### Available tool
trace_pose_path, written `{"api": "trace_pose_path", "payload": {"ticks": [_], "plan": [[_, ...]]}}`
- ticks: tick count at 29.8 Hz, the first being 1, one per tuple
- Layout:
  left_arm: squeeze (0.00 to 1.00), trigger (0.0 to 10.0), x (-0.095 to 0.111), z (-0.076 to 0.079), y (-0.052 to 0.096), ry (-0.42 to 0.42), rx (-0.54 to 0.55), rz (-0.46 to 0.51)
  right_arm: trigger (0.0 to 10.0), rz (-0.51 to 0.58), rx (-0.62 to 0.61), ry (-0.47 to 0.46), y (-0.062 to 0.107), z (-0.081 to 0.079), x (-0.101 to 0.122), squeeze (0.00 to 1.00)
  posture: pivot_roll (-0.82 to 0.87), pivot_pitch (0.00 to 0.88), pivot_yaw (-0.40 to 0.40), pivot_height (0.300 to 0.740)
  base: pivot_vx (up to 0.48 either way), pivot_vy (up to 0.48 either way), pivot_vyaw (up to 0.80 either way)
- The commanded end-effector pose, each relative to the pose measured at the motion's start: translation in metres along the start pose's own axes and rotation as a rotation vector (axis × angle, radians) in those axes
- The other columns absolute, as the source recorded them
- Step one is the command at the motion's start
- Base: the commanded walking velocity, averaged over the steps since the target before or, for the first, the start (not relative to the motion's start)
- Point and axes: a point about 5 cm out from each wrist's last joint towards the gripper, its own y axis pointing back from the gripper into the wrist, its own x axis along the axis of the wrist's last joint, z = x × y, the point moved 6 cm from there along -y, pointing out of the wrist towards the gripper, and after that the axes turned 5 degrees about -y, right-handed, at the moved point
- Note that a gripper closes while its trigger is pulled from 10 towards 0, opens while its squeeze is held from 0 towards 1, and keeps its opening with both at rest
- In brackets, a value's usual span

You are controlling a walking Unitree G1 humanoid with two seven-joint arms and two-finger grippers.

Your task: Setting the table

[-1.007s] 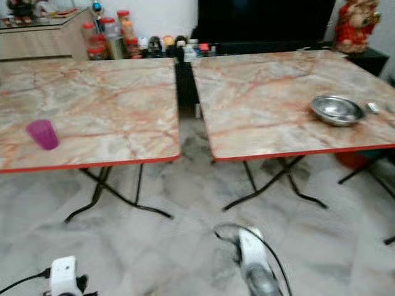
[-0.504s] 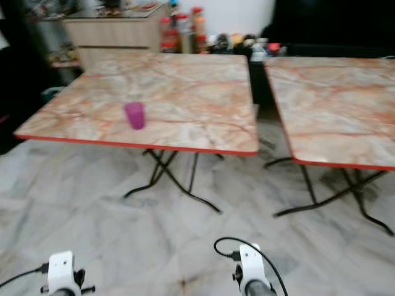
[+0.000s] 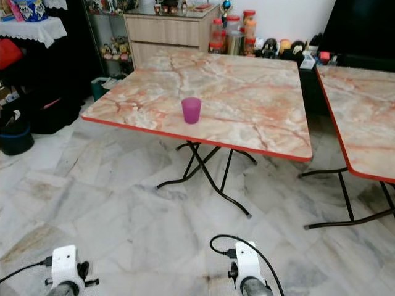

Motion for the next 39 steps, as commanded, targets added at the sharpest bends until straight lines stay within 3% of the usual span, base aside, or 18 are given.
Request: {"api": "trace_pose_path", "payload": {"ticks": [1,12,39], "plan": [[0.0,10.0,0.0072,0.0018,-0.0024,-0.002,-0.01,0.017,10.0,-0.01,-0.018,-0.014,0.0,0.0055,-0.001,0.0,0.08,0.0,-0.009,0.714,0.0,0.0,0.0],[0.0,10.0,0.0035,-0.0001,-0.001,-0.001,0.007,0.01,10.0,-0.003,-0.007,0.01,-0.0008,0.0022,0.0031,0.0,0.08,0.0,-0.015,0.714,0.161,0.0,-0.14],[0.0,10.0,0.0008,-0.0028,0.0003,-0.025,-0.004,0.006,10.0,-0.019,0.002,0.014,-0.0003,-0.0027,-0.0019,0.0,0.09,0.0,-0.009,0.714,0.38,0.0,-0.08]]}}
